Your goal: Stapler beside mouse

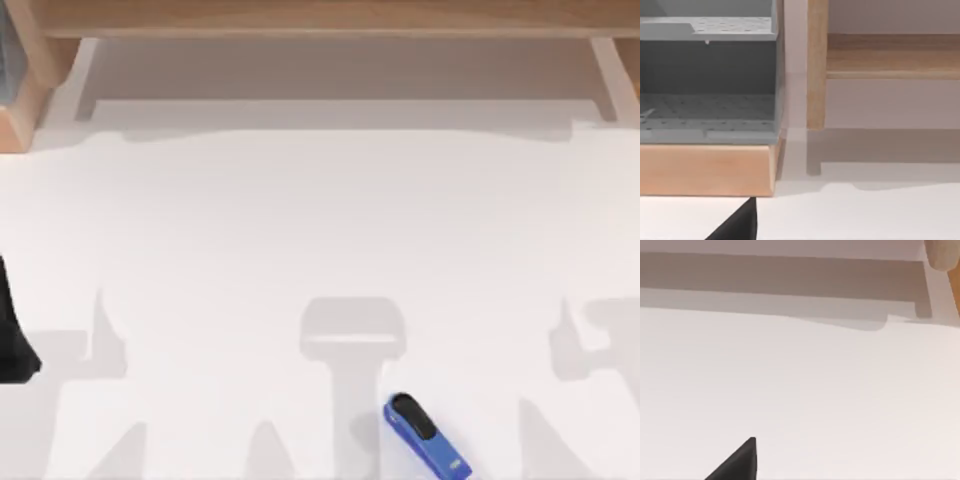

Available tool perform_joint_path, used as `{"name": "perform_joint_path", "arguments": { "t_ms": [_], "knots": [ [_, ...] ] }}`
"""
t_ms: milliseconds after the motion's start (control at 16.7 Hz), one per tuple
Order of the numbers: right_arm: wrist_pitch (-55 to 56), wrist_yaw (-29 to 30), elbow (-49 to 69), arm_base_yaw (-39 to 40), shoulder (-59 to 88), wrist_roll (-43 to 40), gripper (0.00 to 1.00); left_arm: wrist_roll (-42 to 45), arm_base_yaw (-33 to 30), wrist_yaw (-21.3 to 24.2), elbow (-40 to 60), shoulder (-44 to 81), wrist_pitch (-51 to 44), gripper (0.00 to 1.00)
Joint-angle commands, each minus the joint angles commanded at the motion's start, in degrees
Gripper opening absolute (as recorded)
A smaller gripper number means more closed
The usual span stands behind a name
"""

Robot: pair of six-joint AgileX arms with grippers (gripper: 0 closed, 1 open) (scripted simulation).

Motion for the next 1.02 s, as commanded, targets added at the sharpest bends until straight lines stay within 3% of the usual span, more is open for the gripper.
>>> {"name": "perform_joint_path", "arguments": {
  "t_ms": [600,1020],
  "knots": [
    [-26.34,-0.42,32.98,24.25,51.20,5.58,1.00,0.00,0.00,0.00,0.00,0.00,0.00,1.00],
    [-39.37,-0.63,49.86,36.52,76.76,8.31,1.00,0.00,0.00,0.00,0.00,0.00,0.00,1.00]
  ]
}}
